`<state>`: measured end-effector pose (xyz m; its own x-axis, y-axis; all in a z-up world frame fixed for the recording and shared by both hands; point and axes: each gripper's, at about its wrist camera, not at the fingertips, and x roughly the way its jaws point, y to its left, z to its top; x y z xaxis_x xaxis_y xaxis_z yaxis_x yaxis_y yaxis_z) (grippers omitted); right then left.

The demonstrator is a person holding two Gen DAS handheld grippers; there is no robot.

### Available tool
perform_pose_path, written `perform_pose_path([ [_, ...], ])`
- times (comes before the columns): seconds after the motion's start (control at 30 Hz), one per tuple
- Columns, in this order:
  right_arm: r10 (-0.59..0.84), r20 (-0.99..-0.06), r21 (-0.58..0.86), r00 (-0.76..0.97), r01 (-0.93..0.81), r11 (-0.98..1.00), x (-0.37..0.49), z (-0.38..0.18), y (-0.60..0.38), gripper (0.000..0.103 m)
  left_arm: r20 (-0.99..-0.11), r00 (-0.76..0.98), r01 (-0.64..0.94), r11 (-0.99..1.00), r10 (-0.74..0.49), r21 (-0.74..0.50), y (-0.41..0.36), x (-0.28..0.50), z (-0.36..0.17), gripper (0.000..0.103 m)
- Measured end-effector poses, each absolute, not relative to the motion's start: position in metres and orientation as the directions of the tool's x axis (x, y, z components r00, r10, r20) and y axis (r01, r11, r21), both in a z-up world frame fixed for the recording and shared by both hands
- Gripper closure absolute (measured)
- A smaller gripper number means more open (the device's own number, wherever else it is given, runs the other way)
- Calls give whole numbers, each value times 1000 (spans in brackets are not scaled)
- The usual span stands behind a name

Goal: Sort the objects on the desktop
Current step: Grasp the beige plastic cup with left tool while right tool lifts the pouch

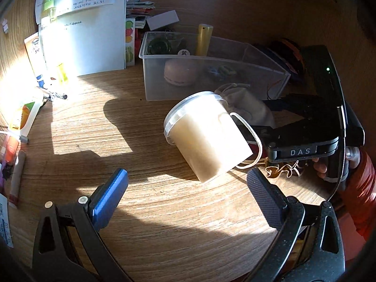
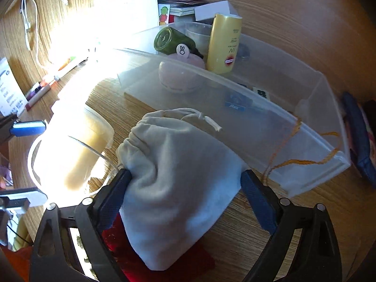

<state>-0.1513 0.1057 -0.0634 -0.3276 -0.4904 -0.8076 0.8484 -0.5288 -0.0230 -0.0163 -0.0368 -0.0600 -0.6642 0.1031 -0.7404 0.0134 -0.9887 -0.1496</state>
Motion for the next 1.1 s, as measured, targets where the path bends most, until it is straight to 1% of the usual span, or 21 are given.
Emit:
perform_pose_path([
  [0.07,-510,-802,0,-311,854,-520,-151,-61,108,39,-745,-659,11,-989,103,-147,-35,-17,-61,1],
  [0.1,-519,-797,3,-308,858,-513,-150,-58,109,54,-747,-656,8,-989,108,-149,-34,-18,-61,1],
  [0.2,-557,-768,23,-317,855,-518,-148,-46,117,69,-749,-652,-6,-989,114,-145,-28,-20,-61,1],
  [0.23,-572,-758,39,-314,853,-520,-148,-40,121,72,-749,-652,-10,-990,113,-141,-26,-21,-61,1],
  [0.57,-690,-602,73,-402,833,-549,-144,30,170,73,-769,-632,2,-992,96,-126,-20,-45,-65,1],
  [0.67,-701,-556,63,-446,818,-571,-144,51,191,73,-768,-635,28,-992,78,-124,-22,-52,-66,1],
  [0.73,-703,-545,66,-457,812,-579,-145,56,199,73,-764,-643,56,-992,52,-114,-23,-57,-65,1],
  [0.8,-699,-547,68,-461,808,-585,-145,55,205,73,-751,-659,62,-992,42,-110,-23,-60,-63,7],
  [0.83,-699,-550,71,-458,808,-585,-145,52,204,73,-752,-657,49,-992,55,-115,-22,-62,-63,17],
  [0.87,-699,-557,80,-448,809,-582,-147,49,205,73,-759,-647,36,-992,72,-124,-19,-64,-63,22],
  [1.03,-705,-572,104,-420,815,-570,-145,30,197,73,-766,-643,54,-996,17,-68,-8,-69,-64,24],
  [1.1,-708,-573,111,-413,816,-567,-144,28,195,73,-768,-641,75,-994,16,-83,-9,-70,-63,24],
])
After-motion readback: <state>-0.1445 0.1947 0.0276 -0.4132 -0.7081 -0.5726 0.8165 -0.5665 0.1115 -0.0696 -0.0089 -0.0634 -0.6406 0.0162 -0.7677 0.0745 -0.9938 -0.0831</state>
